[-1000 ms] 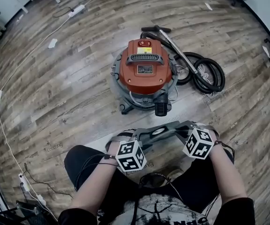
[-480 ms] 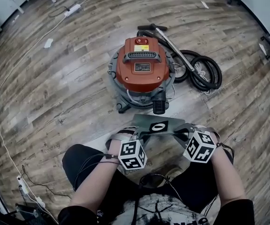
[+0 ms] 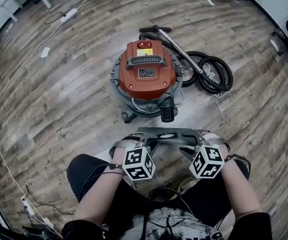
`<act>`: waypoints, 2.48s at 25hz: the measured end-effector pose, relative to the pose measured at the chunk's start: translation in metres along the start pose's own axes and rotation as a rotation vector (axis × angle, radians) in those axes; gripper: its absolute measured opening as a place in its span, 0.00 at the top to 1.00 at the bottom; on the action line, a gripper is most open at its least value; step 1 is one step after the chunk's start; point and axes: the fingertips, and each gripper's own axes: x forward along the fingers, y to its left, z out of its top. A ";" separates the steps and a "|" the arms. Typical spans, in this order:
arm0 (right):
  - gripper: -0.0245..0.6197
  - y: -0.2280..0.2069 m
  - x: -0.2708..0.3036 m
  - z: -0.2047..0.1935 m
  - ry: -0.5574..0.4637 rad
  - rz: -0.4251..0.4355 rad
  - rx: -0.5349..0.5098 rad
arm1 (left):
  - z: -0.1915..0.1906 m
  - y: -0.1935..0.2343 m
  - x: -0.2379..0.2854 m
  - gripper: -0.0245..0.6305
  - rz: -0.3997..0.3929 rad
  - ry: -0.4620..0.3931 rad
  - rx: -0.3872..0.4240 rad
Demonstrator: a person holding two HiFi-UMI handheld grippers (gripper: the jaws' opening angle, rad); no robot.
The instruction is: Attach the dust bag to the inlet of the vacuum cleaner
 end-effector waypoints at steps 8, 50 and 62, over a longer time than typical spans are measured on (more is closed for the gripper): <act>0.86 -0.008 0.016 0.005 0.064 -0.098 -0.057 | 0.009 0.003 -0.006 0.92 -0.020 -0.004 0.068; 0.89 -0.096 -0.003 0.016 0.014 -0.224 0.070 | 0.050 0.093 -0.030 0.92 0.083 -0.040 0.025; 0.91 -0.104 -0.017 0.052 0.012 -0.320 -0.109 | 0.021 0.074 -0.018 0.92 0.040 -0.031 -0.107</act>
